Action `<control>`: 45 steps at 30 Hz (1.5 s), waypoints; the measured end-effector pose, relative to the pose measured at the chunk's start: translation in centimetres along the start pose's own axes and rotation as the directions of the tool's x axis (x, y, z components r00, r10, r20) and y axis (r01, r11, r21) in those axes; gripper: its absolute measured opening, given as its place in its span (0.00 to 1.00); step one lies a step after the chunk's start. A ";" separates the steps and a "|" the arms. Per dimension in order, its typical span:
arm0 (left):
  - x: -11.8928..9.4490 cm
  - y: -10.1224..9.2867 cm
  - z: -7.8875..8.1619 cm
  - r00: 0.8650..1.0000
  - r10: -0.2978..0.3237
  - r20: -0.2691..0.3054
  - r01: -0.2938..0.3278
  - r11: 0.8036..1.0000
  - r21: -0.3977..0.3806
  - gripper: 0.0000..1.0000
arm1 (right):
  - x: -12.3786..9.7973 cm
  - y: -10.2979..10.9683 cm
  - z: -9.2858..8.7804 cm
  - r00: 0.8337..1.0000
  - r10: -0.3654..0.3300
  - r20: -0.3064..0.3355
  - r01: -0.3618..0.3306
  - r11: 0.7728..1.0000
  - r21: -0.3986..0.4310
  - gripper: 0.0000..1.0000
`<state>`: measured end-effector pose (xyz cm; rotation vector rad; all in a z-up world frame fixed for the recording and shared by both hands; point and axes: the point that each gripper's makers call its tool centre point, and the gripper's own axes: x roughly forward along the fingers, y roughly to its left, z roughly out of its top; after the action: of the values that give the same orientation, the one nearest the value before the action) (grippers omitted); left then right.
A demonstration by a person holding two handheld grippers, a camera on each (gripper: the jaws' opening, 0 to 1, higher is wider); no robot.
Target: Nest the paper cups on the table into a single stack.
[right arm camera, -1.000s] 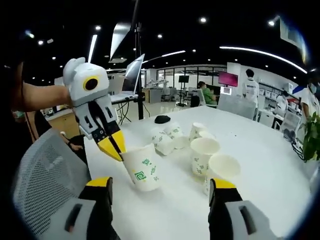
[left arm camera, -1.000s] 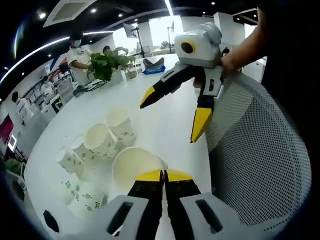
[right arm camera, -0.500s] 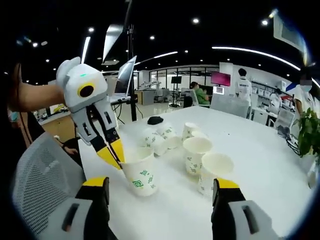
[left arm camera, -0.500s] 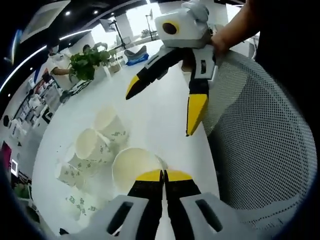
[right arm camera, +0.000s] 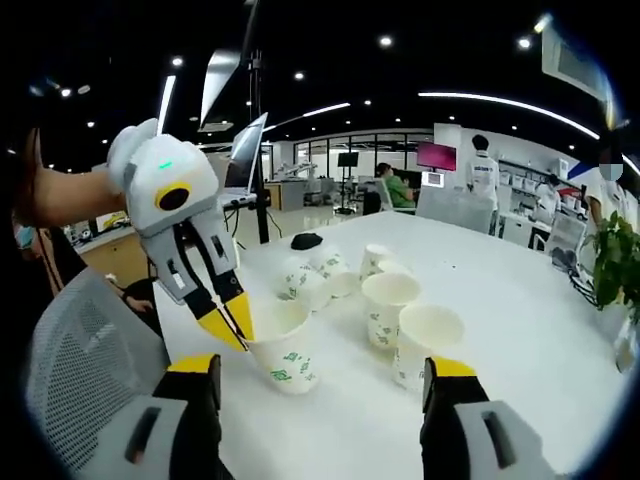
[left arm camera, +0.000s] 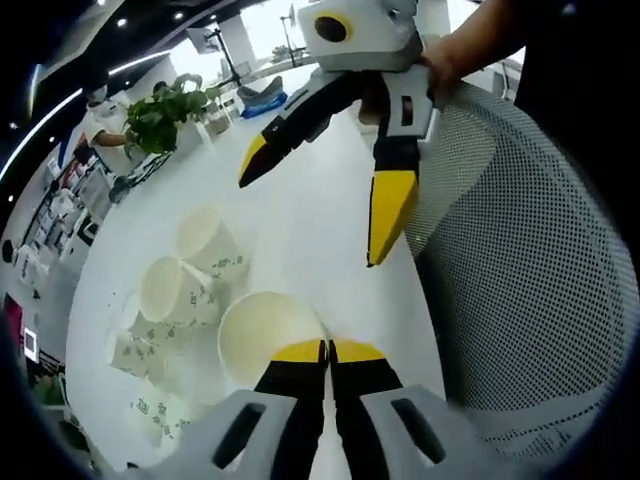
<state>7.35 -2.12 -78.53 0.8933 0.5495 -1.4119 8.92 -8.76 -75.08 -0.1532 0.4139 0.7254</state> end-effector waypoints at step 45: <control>-0.3 0.4 1.1 0.997 0.034 0.069 -0.029 0.997 -0.072 0.05 | 0.1 -0.5 -0.3 1.000 0.004 -0.004 -0.004 1.000 0.008 0.81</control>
<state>7.50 -2.84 -77.58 0.7901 0.5274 -1.3818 9.25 -9.16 -75.46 -0.1461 0.4214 0.7270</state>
